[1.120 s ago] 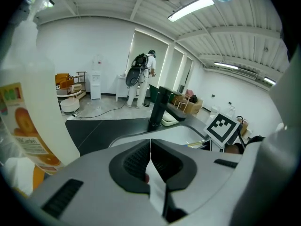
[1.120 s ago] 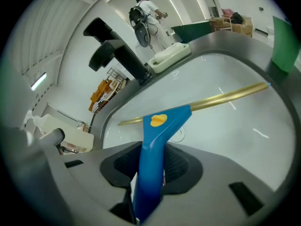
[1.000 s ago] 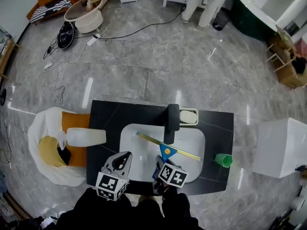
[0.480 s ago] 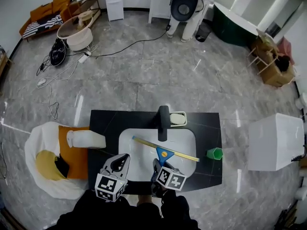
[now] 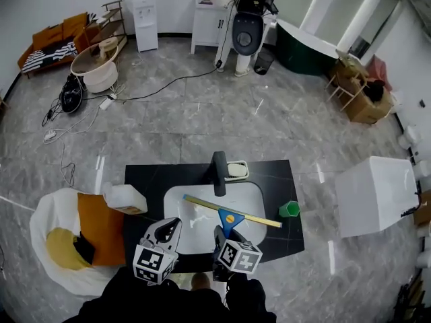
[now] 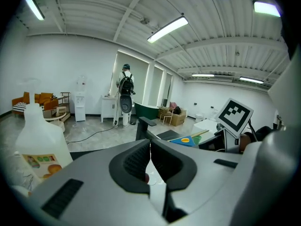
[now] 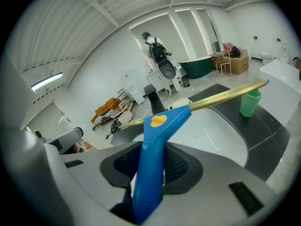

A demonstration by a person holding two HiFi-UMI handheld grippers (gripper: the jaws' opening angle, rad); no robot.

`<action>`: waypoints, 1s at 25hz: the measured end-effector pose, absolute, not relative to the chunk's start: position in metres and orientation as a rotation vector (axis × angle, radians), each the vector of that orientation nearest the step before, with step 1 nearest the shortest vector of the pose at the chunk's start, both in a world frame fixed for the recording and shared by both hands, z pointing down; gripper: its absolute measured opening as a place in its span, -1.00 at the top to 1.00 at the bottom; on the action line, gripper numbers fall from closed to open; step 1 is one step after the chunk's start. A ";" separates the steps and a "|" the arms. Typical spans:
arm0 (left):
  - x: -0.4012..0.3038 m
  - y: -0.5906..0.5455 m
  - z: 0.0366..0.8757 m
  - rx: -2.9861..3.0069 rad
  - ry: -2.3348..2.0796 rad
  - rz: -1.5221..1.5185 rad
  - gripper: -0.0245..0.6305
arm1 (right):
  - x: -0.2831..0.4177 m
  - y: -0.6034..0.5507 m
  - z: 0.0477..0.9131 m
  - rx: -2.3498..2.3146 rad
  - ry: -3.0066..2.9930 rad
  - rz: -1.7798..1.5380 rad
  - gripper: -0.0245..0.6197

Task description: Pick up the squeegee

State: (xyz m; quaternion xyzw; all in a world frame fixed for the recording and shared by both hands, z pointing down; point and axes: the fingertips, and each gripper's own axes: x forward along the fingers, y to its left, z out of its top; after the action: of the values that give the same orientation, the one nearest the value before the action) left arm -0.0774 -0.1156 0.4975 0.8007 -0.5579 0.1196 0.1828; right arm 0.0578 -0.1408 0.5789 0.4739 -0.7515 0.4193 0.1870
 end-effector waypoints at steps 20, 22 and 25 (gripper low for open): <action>-0.024 -0.037 0.418 2.538 -1.440 0.272 0.85 | 0.129 -0.037 0.439 1.774 -2.329 0.689 0.50; -0.020 -0.027 0.413 2.561 -1.424 0.269 0.85 | 0.132 -0.023 0.429 1.808 -2.344 0.653 0.50; -0.016 -0.016 0.405 2.590 -1.398 0.259 0.85 | 0.138 -0.005 0.416 1.861 -2.354 0.581 0.50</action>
State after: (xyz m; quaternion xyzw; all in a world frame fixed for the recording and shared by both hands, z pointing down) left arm -0.0157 -0.0157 0.4051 0.8727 -0.4712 0.0874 0.0933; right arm 0.1382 -0.0045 0.4163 0.6083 -0.7695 0.1898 0.0423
